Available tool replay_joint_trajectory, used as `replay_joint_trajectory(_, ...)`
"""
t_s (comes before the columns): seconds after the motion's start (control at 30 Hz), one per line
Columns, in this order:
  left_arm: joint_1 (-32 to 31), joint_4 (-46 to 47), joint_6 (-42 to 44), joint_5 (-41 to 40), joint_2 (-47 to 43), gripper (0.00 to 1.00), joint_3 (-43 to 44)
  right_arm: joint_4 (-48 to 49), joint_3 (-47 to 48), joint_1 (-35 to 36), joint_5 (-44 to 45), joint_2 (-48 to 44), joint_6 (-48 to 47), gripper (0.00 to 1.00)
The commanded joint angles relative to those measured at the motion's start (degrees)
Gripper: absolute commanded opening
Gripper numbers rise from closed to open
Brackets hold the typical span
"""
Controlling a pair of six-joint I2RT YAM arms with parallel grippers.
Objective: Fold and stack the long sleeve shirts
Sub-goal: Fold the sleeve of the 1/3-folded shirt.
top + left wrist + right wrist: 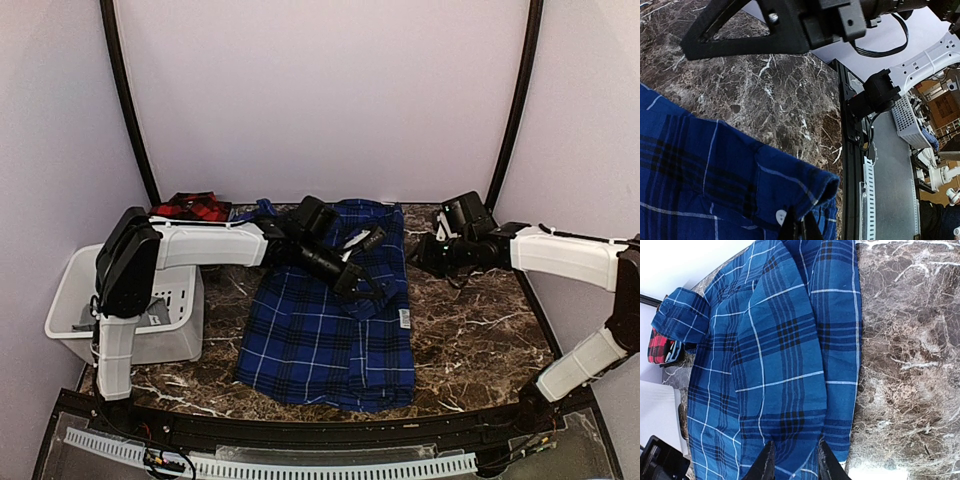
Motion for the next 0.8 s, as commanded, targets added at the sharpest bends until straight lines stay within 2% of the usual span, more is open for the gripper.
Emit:
replay_joint_trajectory(0.0, -1.1, -3.71, 2.45, 0.78, -0.1, 0.0, 2.64, 2.89, -1.83, -0.1, -1.42, -1.65, -0.72, 0.26)
replay_joint_trajectory(0.5, -3.55, -8.66, 5.81, 1.38, 2.75, 0.0, 3.75, 2.89, -4.57, -0.11, -0.93, -3.23, -0.56, 0.27)
replay_joint_trajectory(0.63, -3.65, -9.19, 6.25, 2.37, 3.1, 0.09, 3.77, 3.16, -5.33, -0.13, -1.43, -3.34, -0.5, 0.27)
replay_joint_trajectory(0.77, -3.69, -8.45, 5.96, 4.54, 3.08, 0.23, 3.71, 3.17, -5.65, -0.15, -2.4, -2.82, -1.11, 0.27)
